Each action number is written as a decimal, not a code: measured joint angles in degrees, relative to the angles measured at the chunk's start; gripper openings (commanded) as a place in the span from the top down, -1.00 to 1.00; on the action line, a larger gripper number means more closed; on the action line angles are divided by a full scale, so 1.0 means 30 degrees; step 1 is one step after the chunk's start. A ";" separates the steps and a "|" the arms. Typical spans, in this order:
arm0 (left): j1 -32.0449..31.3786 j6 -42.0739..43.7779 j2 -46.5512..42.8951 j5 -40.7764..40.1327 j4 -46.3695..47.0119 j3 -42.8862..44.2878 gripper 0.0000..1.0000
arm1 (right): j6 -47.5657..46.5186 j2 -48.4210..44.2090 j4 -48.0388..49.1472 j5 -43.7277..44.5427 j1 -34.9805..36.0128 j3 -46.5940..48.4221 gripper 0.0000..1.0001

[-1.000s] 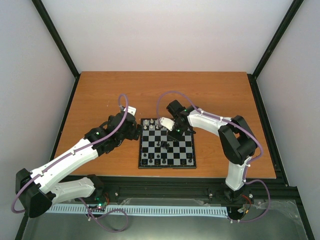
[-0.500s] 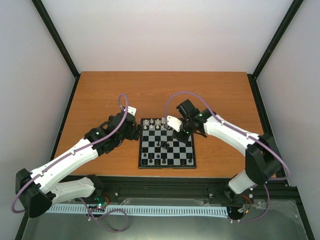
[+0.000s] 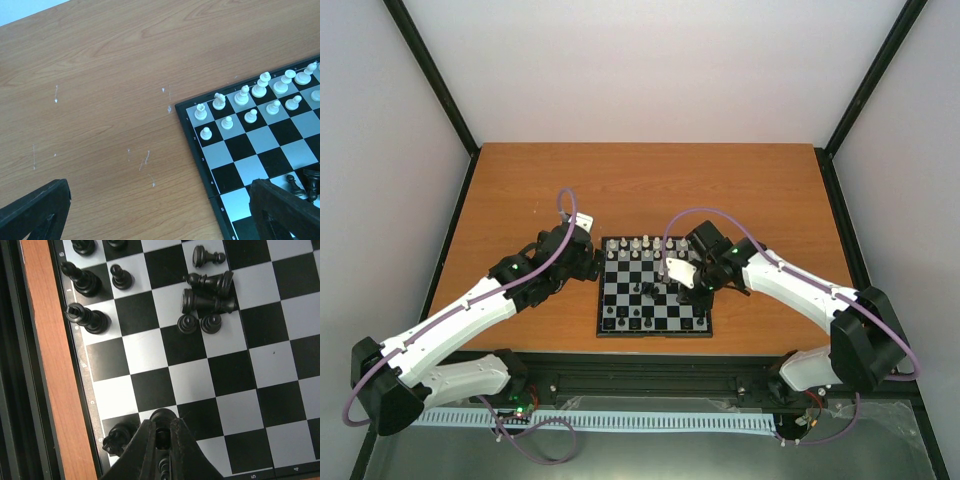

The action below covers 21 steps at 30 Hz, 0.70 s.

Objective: Set up the chess pieces on the board

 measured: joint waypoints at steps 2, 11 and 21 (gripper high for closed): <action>0.0000 0.0022 0.0000 0.0000 0.0000 0.0000 -1.00 | -0.0073 0.0007 0.0058 0.0219 0.0000 -0.0168 0.91; 0.0000 0.0080 0.0000 0.0029 0.0000 0.0000 -0.99 | -0.0255 0.0860 0.0087 0.0488 0.0015 -0.0823 0.91; 0.0000 0.0189 0.0000 0.0153 -0.0007 0.0000 -0.99 | -0.0342 0.1800 0.0117 0.0670 0.0080 -0.0925 0.91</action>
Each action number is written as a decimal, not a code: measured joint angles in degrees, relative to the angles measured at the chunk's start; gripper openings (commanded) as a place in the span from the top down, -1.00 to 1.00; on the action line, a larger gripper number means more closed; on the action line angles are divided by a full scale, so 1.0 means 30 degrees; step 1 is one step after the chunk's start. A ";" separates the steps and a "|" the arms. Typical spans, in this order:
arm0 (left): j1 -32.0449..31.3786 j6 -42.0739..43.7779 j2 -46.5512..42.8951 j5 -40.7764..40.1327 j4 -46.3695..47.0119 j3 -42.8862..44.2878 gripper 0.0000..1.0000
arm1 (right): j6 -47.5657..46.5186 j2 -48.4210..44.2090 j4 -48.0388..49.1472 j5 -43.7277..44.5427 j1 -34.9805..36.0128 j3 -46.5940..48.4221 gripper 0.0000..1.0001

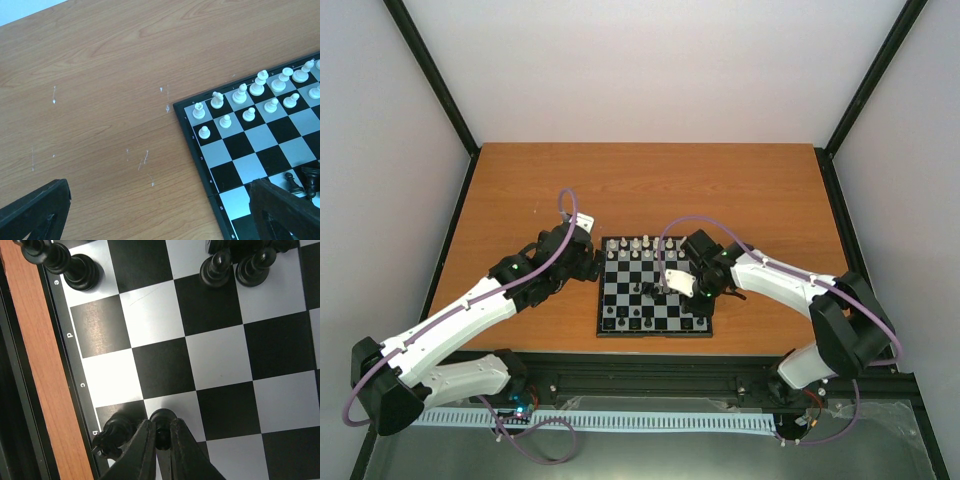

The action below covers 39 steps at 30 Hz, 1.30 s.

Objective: Set up the chess pieces on the board

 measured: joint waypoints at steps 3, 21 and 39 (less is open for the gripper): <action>0.0000 0.0007 0.0000 0.0058 0.0000 0.0000 -1.00 | 0.0000 0.0204 0.0007 0.0109 0.0036 -0.0058 0.90; 0.0000 0.0007 0.0007 0.0284 -0.0007 0.0000 -1.00 | 0.0146 0.0474 -0.0933 0.0372 0.0153 0.1763 0.34; 0.0000 0.0015 0.0000 0.0284 -0.0015 0.0000 -1.00 | 0.1180 0.5537 -0.0707 -0.0051 0.0277 0.6703 0.44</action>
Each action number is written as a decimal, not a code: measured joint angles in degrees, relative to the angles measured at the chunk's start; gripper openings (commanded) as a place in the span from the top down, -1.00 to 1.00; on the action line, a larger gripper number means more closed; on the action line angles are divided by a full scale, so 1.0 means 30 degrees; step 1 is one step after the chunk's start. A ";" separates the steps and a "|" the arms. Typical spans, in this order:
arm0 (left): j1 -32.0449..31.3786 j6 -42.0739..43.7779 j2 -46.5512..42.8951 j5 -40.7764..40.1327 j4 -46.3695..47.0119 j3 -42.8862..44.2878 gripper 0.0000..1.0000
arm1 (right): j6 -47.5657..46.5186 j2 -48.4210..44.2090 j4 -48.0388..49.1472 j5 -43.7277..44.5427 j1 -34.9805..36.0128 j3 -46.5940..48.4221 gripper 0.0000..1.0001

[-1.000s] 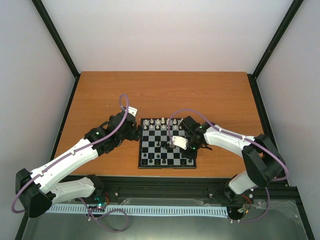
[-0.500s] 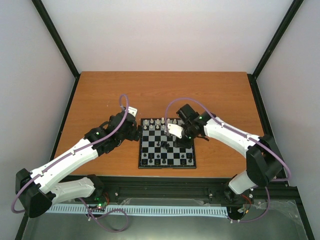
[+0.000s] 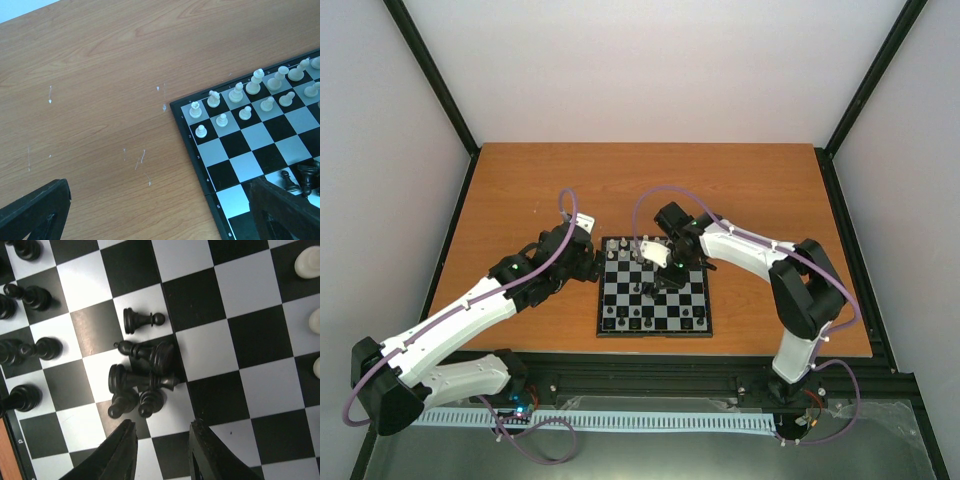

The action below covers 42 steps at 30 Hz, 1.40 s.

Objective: Set up the chess pieces on the board

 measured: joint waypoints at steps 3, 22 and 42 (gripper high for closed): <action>0.0000 0.0000 0.0000 0.0000 0.0000 0.0000 -0.99 | 0.0168 0.0452 0.0146 -0.0131 0.0036 0.0342 0.44; 0.0000 0.0000 0.0000 0.0007 -0.0007 0.0000 -0.99 | 0.0933 0.1450 0.0466 0.0372 0.0277 0.0561 0.79; 0.0000 0.0007 0.0000 0.0066 -0.0022 0.0000 -1.00 | 0.0408 -0.2397 0.0532 0.1115 0.0284 -0.1421 0.94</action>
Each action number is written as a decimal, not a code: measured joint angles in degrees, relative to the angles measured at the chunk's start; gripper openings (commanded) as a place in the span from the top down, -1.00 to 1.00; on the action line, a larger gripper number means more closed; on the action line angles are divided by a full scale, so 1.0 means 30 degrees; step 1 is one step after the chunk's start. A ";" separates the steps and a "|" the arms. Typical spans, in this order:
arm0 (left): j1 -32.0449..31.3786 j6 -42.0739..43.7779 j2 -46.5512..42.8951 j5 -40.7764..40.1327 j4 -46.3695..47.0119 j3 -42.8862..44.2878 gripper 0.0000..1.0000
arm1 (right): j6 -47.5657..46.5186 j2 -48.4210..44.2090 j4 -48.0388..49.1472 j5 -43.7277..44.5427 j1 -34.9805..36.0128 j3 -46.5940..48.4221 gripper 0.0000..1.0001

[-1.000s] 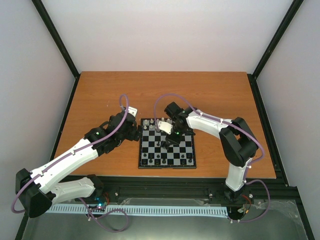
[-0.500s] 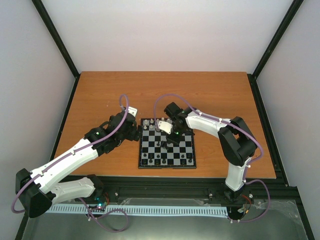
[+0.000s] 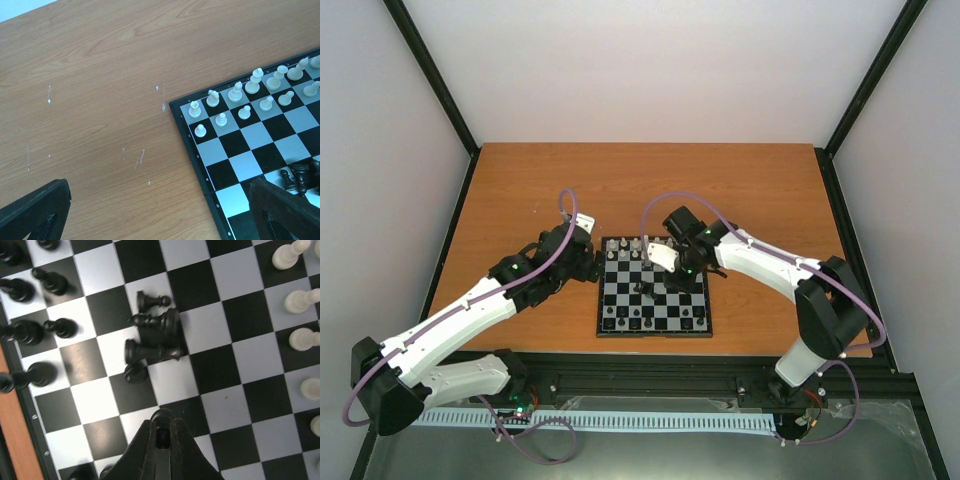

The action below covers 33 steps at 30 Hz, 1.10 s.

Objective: Set up the chess pieces on the board

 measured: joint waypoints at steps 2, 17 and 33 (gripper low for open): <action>0.0000 0.0000 0.0000 0.0000 0.0000 0.0000 -0.99 | -0.0219 -0.0648 -0.0146 -0.0138 0.0000 -0.0568 0.94; 0.0000 0.0000 0.0000 0.0007 -0.0015 0.0000 -0.99 | -0.1290 -0.2018 -0.0816 -0.1413 0.0758 -0.3490 0.92; 0.0000 0.0007 0.0007 0.0007 -0.0022 0.0000 -0.99 | -0.1027 -0.1224 0.0087 -0.0656 0.1180 -0.3672 0.90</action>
